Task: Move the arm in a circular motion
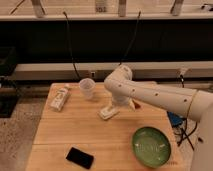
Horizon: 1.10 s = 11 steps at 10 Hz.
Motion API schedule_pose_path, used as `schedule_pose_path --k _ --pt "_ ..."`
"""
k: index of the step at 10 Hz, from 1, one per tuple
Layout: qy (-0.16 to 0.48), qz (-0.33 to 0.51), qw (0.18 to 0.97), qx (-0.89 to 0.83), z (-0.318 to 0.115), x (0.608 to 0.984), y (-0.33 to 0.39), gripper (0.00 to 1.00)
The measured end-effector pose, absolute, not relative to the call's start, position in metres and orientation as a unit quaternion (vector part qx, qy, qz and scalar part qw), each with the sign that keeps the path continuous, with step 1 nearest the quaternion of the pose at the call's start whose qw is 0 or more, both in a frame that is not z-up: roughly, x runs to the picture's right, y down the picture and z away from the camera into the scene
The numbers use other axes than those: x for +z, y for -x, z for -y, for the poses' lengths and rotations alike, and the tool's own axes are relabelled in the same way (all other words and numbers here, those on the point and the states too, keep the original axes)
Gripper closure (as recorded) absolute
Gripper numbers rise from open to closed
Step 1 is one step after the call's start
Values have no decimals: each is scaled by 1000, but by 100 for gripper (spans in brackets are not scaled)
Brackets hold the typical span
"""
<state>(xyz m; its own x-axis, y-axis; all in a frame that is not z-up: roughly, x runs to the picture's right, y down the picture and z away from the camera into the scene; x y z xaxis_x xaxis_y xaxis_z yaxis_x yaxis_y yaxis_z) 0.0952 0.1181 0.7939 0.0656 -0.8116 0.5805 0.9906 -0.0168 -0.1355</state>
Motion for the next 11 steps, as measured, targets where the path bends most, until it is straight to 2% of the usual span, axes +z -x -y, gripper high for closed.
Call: schedule_pose_path --k 11 --pt "264 186 661 -678 -115 812 -105 20"
